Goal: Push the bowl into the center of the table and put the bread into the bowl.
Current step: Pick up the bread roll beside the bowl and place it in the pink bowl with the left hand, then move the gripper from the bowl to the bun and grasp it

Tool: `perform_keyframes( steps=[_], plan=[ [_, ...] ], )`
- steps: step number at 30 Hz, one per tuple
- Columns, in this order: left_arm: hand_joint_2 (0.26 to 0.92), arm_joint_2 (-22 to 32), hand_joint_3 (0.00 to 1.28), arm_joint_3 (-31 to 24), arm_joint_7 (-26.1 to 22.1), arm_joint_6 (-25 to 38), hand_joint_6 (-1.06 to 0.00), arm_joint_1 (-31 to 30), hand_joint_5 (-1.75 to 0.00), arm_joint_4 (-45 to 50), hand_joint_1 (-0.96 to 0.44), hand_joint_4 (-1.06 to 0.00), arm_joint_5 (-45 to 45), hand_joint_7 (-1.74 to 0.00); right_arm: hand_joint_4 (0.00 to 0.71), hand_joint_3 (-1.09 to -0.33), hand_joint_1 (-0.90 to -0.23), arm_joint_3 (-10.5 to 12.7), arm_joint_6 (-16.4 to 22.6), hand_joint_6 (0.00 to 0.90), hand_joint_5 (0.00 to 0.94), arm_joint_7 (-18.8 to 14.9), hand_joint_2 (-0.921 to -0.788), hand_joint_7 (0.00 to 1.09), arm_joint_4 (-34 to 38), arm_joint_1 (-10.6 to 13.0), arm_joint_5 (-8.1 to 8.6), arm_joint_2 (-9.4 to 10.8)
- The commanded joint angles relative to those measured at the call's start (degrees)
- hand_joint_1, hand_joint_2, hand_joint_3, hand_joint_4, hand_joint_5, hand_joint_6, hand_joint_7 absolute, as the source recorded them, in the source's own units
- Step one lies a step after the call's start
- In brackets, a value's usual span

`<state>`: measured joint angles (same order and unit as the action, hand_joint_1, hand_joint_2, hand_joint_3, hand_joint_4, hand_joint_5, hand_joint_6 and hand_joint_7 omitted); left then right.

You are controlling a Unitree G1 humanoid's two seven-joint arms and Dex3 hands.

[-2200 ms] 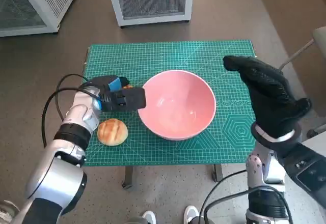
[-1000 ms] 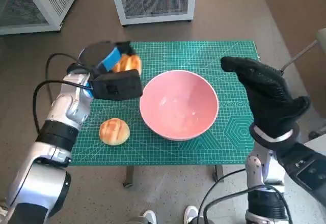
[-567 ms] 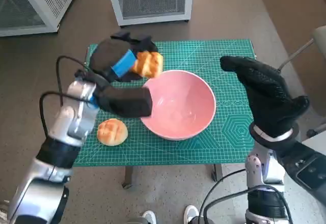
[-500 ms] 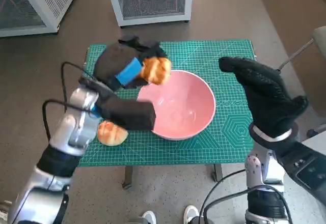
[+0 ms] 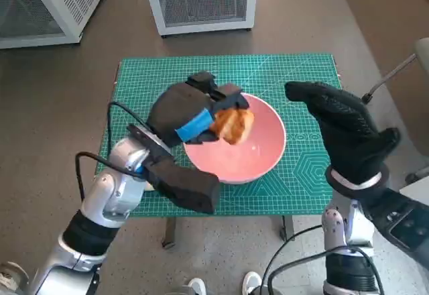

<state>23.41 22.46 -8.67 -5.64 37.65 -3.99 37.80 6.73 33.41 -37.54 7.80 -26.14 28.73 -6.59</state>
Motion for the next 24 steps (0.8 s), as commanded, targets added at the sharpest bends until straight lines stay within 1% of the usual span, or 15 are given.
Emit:
perform_keyframes(
  steps=[1, 2, 3, 4, 5, 6, 7, 8, 9, 10, 11, 12, 16, 20, 24],
  plan=[
    [0.920, -0.9, 0.08, 0.2, -0.8, -1.6, -0.60, -0.7, -1.16, -2.1, 0.00, -0.68, -0.8, -1.21, 0.366, -0.527, -0.511, 0.0, -0.5, 0.078, 0.004, -0.2, -0.921, 0.64, -0.2, 1.4, -0.80, -0.4],
    [0.920, -1.0, 0.14, 0.2, -1.1, -1.6, -0.55, -0.8, -1.23, -2.4, 0.00, -0.60, -0.9, -1.27, 0.366, -0.527, -0.512, 0.0, -0.5, 0.076, 0.004, -0.2, -0.921, 0.65, -0.2, 1.4, -0.83, -0.5],
    [0.920, -1.0, 0.16, 0.2, -1.8, -1.0, -0.53, -1.3, -1.26, -2.1, 0.00, -0.56, -0.7, -1.30, 0.366, -0.527, -0.513, 0.0, -0.5, 0.076, 0.004, -0.1, -0.921, 0.65, -0.2, 1.4, -0.85, -0.5],
    [0.898, -1.0, 0.18, 0.2, -2.4, -0.6, -0.47, -1.7, -1.16, -1.8, 0.01, -0.48, -0.6, -1.21, 0.366, -0.527, -0.514, 0.0, -0.5, 0.075, 0.004, -0.1, -0.921, 0.65, -0.3, 1.5, -0.86, -0.5],
    [0.871, -0.9, 0.17, 0.4, -3.4, 0.4, -0.44, -2.2, -0.89, -1.0, 0.02, -0.45, 0.0, -0.97, 0.366, -0.527, -0.515, 0.0, -0.6, 0.074, 0.004, -0.1, -0.921, 0.65, -0.3, 1.5, -0.88, -0.6],
    [0.847, -0.7, 0.14, 0.5, -4.2, 1.0, -0.40, -2.6, -0.61, -0.4, 0.00, -0.40, 0.5, -0.74, 0.366, -0.527, -0.516, 0.0, -0.6, 0.073, 0.004, -0.1, -0.921, 0.65, -0.3, 1.5, -0.90, -0.6],
    [0.841, -0.5, 0.12, 0.7, -5.0, 1.6, -0.39, -2.8, -0.50, 0.3, -0.01, -0.39, 1.0, -0.64, 0.366, -0.526, -0.517, 0.0, -0.6, 0.073, 0.004, 0.0, -0.921, 0.65, -0.3, 1.5, -0.97, -0.6],
    [0.826, -0.3, 0.10, 0.8, -5.7, 1.9, -0.36, -3.0, -0.32, 0.7, -0.05, -0.35, 1.5, -0.49, 0.366, -0.526, -0.517, 0.0, -0.6, 0.073, 0.004, 0.0, -0.921, 0.65, -0.3, 1.5, -1.01, -0.6],
    [0.817, 0.0, 0.08, 0.9, -6.3, 2.1, -0.34, -3.1, -0.21, 1.1, -0.08, -0.33, 1.9, -0.39, 0.366, -0.526, -0.517, 0.0, -0.5, 0.072, 0.004, 0.0, -0.921, 0.65, -0.3, 1.6, -1.07, -0.6],
    [0.809, 0.2, 0.06, 0.9, -6.7, 2.2, -0.32, -3.2, -0.13, 1.4, -0.14, -0.30, 2.2, -0.32, 0.366, -0.526, -0.517, 0.0, -0.5, 0.072, 0.004, 0.1, -0.921, 0.65, -0.3, 1.6, -1.11, -0.6],
    [0.807, 0.5, 0.06, 0.9, -7.1, 2.2, -0.31, -3.4, -0.11, 1.8, -0.16, -0.28, 2.7, -0.30, 0.366, -0.526, -0.517, 0.0, -0.4, 0.072, 0.004, 0.1, -0.921, 0.65, -0.2, 1.6, -1.17, -0.6],
    [0.805, 0.7, 0.05, 0.9, -7.4, 2.2, -0.29, -3.6, -0.07, 2.1, -0.22, -0.26, 3.0, -0.25, 0.366, -0.526, -0.517, 0.0, -0.4, 0.071, 0.004, 0.1, -0.921, 0.65, -0.2, 1.6, -1.21, -0.6],
    [0.808, 1.6, 0.03, 0.5, -9.2, 3.1, -0.26, -4.6, -0.02, 4.7, -0.36, -0.19, 4.4, -0.18, 0.367, -0.527, -0.519, -0.2, -0.3, 0.069, 0.004, 0.3, -0.921, 0.65, -0.2, 1.6, -1.54, -0.4],
    [0.816, 2.4, 0.03, -0.5, -11.6, 4.8, -0.24, -6.5, 0.00, 9.5, -0.43, -0.15, 4.5, -0.15, 0.368, -0.527, -0.522, -0.3, -0.1, 0.066, 0.004, 0.3, -0.921, 0.65, 0.0, 1.7, -1.84, -0.2],
    [0.818, 3.3, 0.02, -2.8, -14.1, 6.0, -0.24, -9.1, 0.00, 15.3, -0.46, -0.12, 2.8, -0.13, 0.369, -0.535, -0.516, -0.4, 0.3, 0.060, 0.004, 0.4, -0.921, 0.66, 0.0, 1.7, -2.29, -0.1]
  ],
)
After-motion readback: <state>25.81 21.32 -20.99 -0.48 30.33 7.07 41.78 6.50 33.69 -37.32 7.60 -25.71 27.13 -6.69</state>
